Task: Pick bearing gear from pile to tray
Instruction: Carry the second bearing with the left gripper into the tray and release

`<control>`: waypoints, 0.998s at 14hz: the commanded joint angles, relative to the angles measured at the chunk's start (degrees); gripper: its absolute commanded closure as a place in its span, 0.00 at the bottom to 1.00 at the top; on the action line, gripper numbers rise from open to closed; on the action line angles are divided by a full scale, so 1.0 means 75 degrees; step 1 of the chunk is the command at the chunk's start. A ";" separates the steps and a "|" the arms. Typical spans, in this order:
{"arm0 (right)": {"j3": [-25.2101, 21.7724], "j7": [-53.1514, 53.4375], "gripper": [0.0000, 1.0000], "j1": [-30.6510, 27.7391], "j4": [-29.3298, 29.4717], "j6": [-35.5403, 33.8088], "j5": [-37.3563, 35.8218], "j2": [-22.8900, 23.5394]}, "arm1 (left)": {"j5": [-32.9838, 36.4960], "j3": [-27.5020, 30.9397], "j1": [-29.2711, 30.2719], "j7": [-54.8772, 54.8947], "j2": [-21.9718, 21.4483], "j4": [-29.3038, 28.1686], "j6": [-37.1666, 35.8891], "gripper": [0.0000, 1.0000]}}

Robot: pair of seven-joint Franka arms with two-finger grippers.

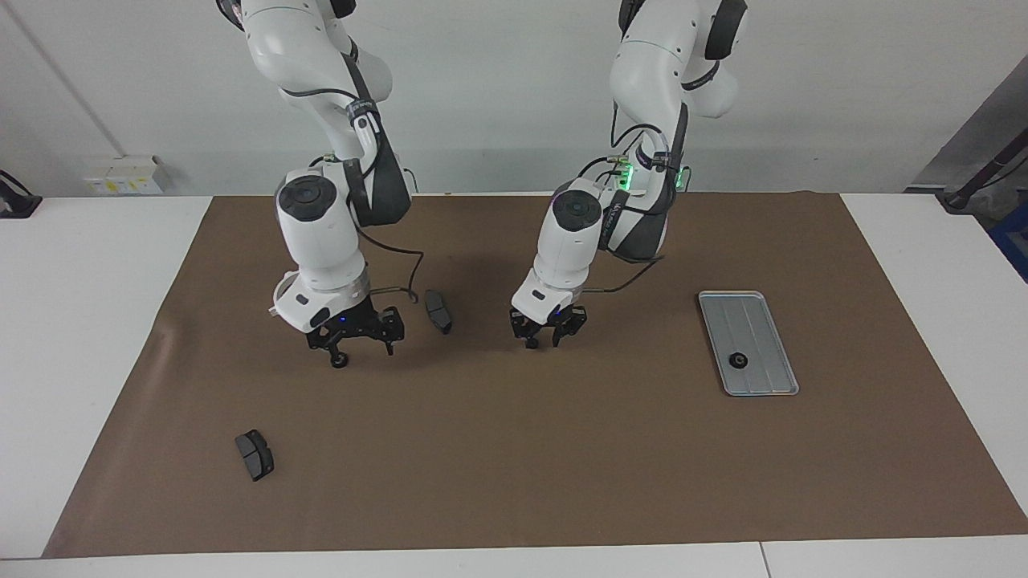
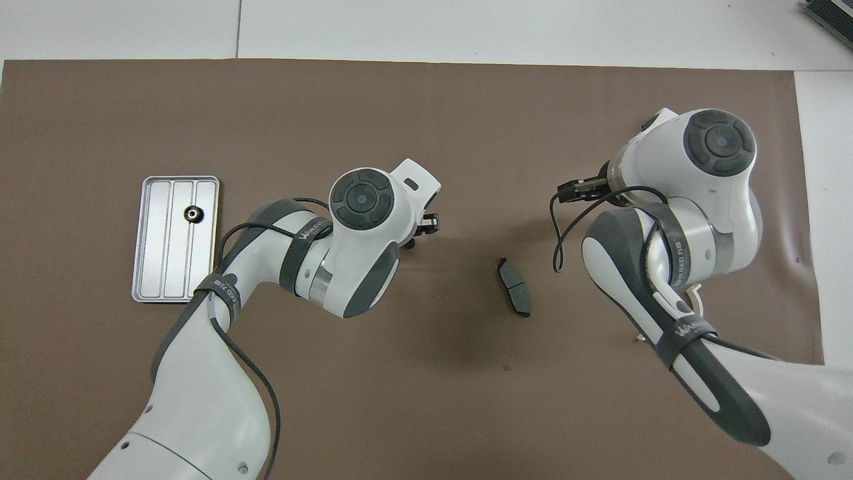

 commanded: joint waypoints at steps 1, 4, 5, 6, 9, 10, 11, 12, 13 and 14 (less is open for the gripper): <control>-0.0240 -0.0694 0.00 -0.0016 -0.0527 0.0160 0.0208 -0.0127 | 0.0028 0.0126 -0.0246 -0.0030 0.0025 -0.0379 0.0488 0.46; -0.0463 -0.1104 0.00 -0.0051 -0.1007 0.0464 0.0266 -0.0151 | 0.0017 0.0126 -0.0305 -0.0030 0.0037 -0.0462 0.0617 0.47; -0.0545 -0.1302 0.00 -0.0051 -0.1183 0.0744 0.0487 -0.0151 | 0.0017 0.0126 -0.0316 -0.0030 0.0106 -0.0462 0.0641 0.48; -0.0616 -0.1594 0.00 -0.0063 -0.1300 0.0955 0.0756 -0.0128 | 0.0017 0.0126 -0.0328 -0.0041 0.0142 -0.0451 0.0653 0.49; -0.0686 -0.2077 0.00 -0.0063 -0.1336 0.1167 0.1157 0.0071 | 0.0017 0.0126 -0.0340 -0.0030 0.0131 -0.0415 0.0571 0.56; -0.0687 -0.2078 0.00 -0.0063 -0.1418 0.1273 0.1157 0.0072 | 0.0017 0.0126 -0.0340 -0.0030 0.0131 -0.0415 0.0571 0.59; -0.0687 -0.2089 0.00 -0.0063 -0.1465 0.1297 0.1157 0.0072 | 0.0028 0.0126 -0.0340 -0.0030 0.0131 -0.0415 0.0559 0.63; -0.0698 -0.2113 0.10 -0.0063 -0.1582 0.1320 0.1157 0.0049 | 0.0028 0.0126 -0.0340 -0.0030 0.0131 -0.0415 0.0524 0.71; -0.0721 -0.2217 0.20 -0.0063 -0.1618 0.1321 0.1157 0.0060 | 0.0028 0.0126 -0.0340 -0.0018 0.0131 -0.0415 0.0524 0.77; -0.0722 -0.2277 0.30 -0.0063 -0.1641 0.1332 0.1157 0.0083 | 0.0028 0.0126 -0.0340 -0.0018 0.0131 -0.0415 0.0524 0.83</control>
